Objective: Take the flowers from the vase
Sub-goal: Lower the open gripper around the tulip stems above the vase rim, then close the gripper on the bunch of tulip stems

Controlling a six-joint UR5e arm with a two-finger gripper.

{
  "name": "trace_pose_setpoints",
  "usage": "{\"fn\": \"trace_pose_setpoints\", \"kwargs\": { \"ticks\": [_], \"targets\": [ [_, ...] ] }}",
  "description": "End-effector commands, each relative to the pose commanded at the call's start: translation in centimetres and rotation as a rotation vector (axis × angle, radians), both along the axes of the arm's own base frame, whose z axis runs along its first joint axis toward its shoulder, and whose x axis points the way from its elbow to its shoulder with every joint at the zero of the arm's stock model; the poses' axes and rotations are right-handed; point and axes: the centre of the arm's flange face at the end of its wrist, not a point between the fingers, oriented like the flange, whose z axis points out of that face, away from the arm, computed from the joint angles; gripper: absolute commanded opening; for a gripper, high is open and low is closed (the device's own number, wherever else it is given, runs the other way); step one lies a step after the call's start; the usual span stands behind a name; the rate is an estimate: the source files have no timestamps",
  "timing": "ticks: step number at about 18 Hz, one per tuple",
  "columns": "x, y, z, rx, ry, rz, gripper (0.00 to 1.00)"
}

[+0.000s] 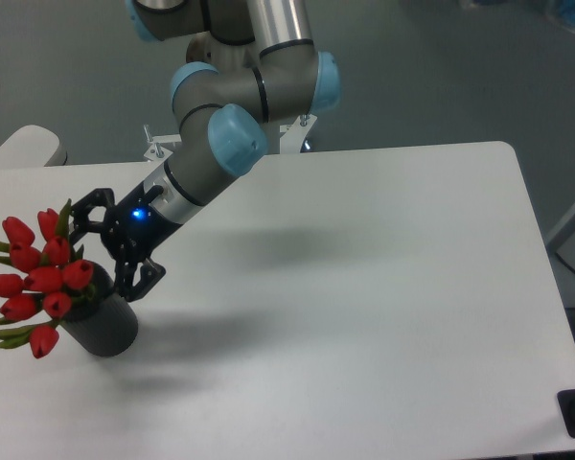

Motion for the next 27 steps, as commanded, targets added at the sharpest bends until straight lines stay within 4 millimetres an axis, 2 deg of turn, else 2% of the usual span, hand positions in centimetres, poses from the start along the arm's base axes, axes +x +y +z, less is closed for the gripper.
{"fn": "trace_pose_setpoints", "kwargs": {
  "ticks": [10,11,12,15,20,27],
  "targets": [
    [1.0,0.6,0.4,0.013,0.009,-0.018,1.00],
    [0.9,0.6,0.4,0.014,0.010,-0.018,0.99],
    [1.0,0.6,0.4,0.014,0.010,-0.020,0.93],
    [1.0,0.7,0.5,0.015,0.011,-0.020,0.92],
    [1.0,0.7,0.4,0.015,0.011,-0.021,0.66],
    [1.0,0.7,0.5,0.017,0.013,-0.021,0.47]
  ]
}}
